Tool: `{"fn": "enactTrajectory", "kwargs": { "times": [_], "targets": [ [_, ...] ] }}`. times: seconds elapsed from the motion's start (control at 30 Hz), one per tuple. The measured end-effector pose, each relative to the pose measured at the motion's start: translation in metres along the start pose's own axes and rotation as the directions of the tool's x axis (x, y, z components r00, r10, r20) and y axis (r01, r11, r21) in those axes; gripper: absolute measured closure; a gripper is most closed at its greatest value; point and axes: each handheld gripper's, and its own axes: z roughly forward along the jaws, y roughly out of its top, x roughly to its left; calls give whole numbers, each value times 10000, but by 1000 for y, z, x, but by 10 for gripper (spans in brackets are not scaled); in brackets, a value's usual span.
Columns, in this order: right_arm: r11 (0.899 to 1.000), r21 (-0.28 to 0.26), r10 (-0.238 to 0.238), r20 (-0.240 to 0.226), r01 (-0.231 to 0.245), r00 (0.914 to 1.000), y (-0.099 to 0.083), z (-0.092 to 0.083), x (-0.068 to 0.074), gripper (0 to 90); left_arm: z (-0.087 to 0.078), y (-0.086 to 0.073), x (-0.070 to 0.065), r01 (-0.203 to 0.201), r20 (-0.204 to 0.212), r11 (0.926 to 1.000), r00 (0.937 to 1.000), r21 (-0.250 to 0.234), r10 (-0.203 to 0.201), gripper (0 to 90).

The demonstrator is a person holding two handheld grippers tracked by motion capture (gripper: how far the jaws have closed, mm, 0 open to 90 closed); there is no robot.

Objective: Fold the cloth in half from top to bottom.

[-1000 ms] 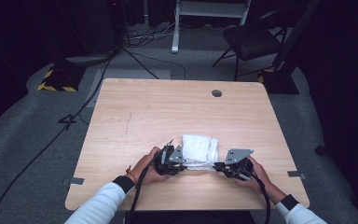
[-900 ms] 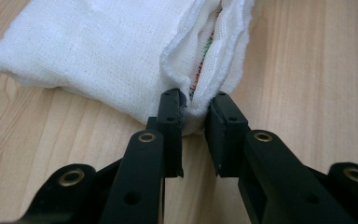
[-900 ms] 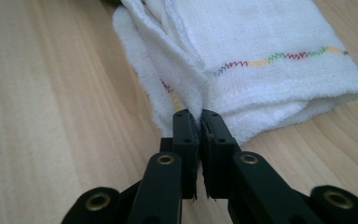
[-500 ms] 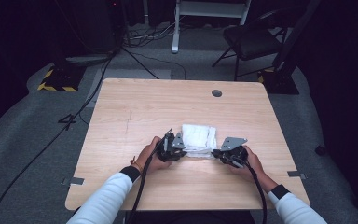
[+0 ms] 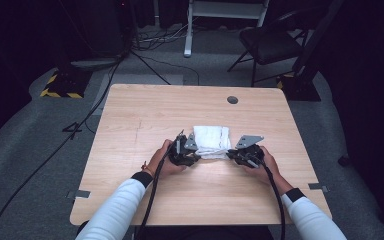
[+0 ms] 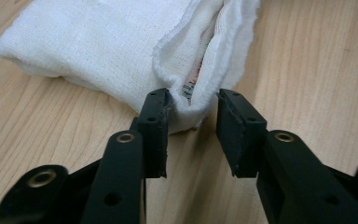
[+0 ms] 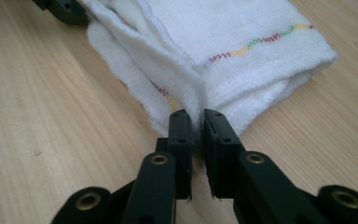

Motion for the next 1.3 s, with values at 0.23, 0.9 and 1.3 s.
{"fn": "enactTrajectory", "kwargs": {
  "times": [0.23, 0.9, 1.3],
  "targets": [
    [9997, -225, 86, -128, -89, 9999, 1, -18, 4, 734, -19, 3, -6, -105, -66, 9999, 9999, -126, 104, 554],
    [10000, 7, 58, 256, -58, 9997, -11, -60, 13, 409, -55, -16, -23, 231, -962, 9990, 9952, 375, -194, 227],
    [9995, 242, -242, 856, 222, 9960, -26, -79, 19, 331, -66, -34, -32, 169, -1420, 9971, 9898, 747, -62, 203]
  ]
}}
